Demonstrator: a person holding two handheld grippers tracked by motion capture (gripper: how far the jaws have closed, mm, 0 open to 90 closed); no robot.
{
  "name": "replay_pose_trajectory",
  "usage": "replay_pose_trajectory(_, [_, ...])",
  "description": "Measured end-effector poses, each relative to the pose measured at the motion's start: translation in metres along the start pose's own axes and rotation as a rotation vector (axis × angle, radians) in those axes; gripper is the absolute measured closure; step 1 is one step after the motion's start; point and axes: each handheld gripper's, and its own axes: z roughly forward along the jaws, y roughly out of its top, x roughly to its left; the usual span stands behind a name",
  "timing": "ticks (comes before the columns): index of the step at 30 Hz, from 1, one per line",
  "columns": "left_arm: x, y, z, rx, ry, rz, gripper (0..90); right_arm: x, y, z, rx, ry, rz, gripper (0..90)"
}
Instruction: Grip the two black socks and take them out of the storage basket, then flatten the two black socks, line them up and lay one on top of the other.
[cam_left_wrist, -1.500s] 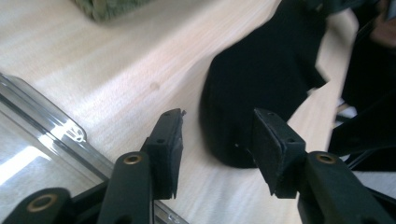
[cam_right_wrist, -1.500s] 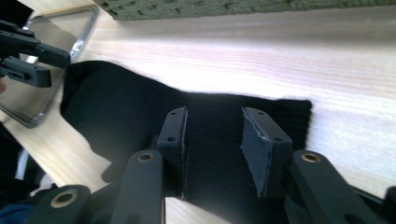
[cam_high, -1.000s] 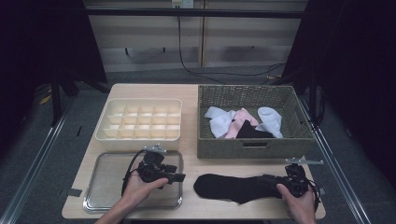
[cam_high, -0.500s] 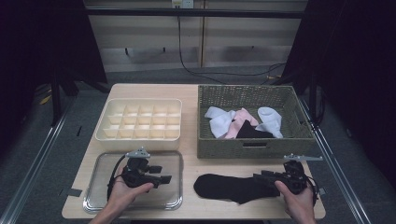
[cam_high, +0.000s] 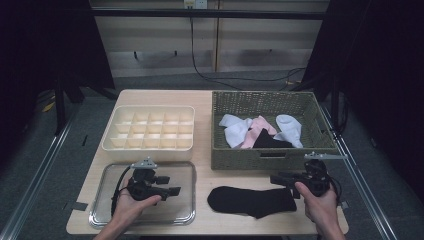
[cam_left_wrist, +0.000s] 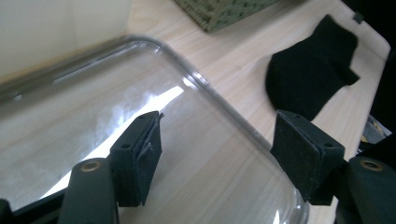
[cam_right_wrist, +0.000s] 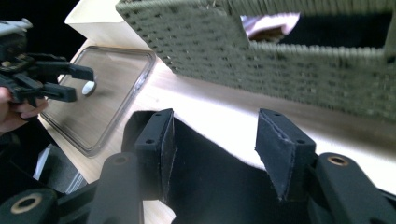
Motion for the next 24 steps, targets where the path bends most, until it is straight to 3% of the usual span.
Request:
replay_pose_trajectory(13, [0.007, 0.001, -0.005, -0.033, 0.003, -0.021, 32.3, 0.007, 0.033, -0.013, -0.028, 0.005, -0.024, 46.9])
replay_pose_trajectory(24, [0.008, 0.001, -0.006, -0.03, 0.008, -0.017, 32.6, 0.007, 0.069, -0.004, -0.035, 0.001, -0.053, 45.3])
